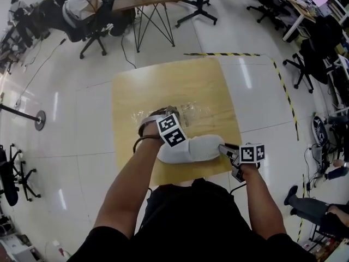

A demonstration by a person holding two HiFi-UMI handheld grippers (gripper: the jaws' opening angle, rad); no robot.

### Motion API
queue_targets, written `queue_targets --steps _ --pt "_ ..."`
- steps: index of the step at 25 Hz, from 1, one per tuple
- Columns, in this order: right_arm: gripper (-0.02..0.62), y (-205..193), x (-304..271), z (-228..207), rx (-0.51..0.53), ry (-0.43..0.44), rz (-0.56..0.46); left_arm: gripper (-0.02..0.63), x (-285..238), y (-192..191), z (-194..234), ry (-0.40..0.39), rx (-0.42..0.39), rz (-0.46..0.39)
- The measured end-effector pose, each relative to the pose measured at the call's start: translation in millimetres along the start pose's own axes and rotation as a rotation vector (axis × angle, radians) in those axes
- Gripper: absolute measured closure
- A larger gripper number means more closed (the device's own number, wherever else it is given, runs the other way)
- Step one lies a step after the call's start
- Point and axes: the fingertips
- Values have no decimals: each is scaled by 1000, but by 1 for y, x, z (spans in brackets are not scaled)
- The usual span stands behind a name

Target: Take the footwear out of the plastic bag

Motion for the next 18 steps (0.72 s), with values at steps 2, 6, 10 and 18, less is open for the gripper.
queue_targets --steps 2,6,10,18 --pt "494 -1 -2 0 -9 3 -6 595 -15 10 -8 -24 -15 5" --pt "492 -6 -9 2 -29 13 -2 592 -35 13 -21 -53 -36 33" --pt "488 -10 -12 3 -21 7 2 541 -41 12 -30 -58 -16 23" --pt "303 -19 9 4 102 -161 -12 477 23 9 -23 -8 191 -182"
Point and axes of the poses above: the fingertips, and each gripper's own axes: x backward along the fingers, z to its left, y out of its top, and after that the axes turned 9 degrees about -z, right-handed
